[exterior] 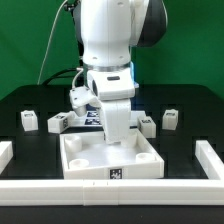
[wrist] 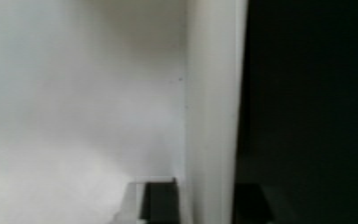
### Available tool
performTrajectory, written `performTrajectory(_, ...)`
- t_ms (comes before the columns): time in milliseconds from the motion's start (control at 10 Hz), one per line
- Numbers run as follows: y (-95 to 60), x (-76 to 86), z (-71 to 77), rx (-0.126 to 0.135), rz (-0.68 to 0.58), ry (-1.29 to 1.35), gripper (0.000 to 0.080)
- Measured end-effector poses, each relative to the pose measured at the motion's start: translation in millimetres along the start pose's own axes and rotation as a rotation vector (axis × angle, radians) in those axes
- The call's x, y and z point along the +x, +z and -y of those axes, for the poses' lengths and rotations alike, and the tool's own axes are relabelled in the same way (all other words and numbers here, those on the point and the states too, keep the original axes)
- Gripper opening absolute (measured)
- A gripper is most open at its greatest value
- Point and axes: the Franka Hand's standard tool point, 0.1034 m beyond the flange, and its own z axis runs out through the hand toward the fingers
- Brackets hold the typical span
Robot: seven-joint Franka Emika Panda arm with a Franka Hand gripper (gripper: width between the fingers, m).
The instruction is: Assemble one leg
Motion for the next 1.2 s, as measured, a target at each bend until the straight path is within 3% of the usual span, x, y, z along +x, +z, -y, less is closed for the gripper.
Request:
performTrajectory(100,-1.4,-0.9,-1.8,-0.009,0.001,0.002,0.0067)
performTrajectory(700,-1.7,2.8,-4.7,-0.019,0.001,0.047,0.0067)
performTrajectory(1000,-1.2,30.5,-16.0,-0.039,-0.009,0.132,0.0067)
performTrajectory(1200,-2.4,53.7,-30.9,-0.052,-0.017,0.177,0.0067)
